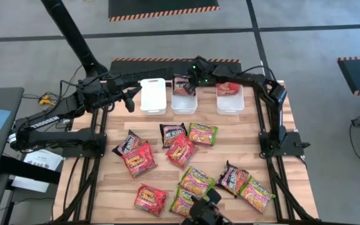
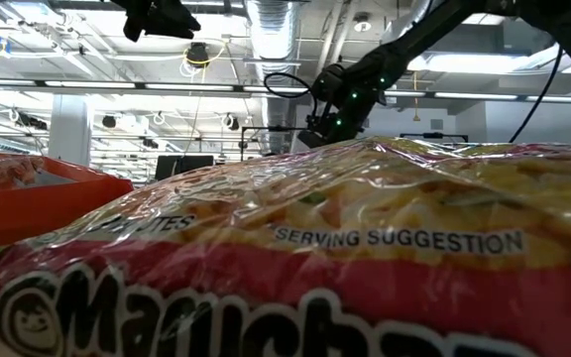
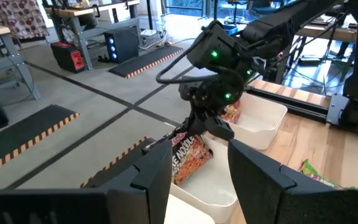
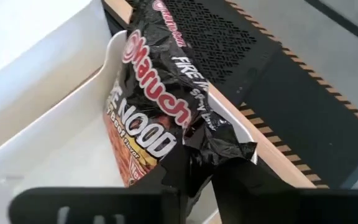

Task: Sort Maruchan noodles
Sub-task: Put the black noodle pack into the middle white bin, then put the green noodle pack into the left white bin

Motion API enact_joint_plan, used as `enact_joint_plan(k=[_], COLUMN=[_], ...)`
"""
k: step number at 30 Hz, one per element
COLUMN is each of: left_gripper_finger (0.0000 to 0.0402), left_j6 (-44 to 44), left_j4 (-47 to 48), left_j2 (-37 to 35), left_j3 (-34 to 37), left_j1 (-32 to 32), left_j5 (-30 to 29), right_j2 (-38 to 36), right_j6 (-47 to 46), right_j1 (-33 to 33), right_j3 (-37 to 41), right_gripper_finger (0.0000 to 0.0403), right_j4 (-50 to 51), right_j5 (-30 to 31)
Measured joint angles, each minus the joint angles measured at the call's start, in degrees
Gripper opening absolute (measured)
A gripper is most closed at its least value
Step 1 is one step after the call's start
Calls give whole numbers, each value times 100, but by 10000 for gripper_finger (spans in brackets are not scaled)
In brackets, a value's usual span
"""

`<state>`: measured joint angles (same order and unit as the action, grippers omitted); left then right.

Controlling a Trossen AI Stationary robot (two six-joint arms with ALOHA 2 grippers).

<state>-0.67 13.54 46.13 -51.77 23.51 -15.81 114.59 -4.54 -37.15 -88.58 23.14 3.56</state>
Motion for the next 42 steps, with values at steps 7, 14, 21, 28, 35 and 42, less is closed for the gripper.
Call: enact_joint_plan(k=[7, 14, 21, 28, 35, 42], left_gripper_finger=[146, 146, 146, 146, 146, 146], left_j6=[32, -40, -271, -364, -291, -212], left_j4=[-1, -7, 3, 13, 147, 502], left_j2=[0, 0, -43, -167, -318, -617], left_j3=[0, 0, 0, 0, 0, 0], left_j1=[0, 0, 0, 0, 0, 0], left_j5=[0, 2, 250, 552, 800, 800], right_j2=[2, 2, 2, 2, 2, -2], right_j6=[-9, 476, 716, 835, 428, -180], right_j1=[-17, -52, -52, 21, 446, 1439], right_j3=[-337, -1125, -1952, -2590, -2666, -2666], right_gripper_finger=[150, 195, 202, 201, 201, 201], right_j4=[475, 1517, 3110, 4697, 6177, 6682], right_j5=[-41, -44, -467, -1380, -2221, -2329])
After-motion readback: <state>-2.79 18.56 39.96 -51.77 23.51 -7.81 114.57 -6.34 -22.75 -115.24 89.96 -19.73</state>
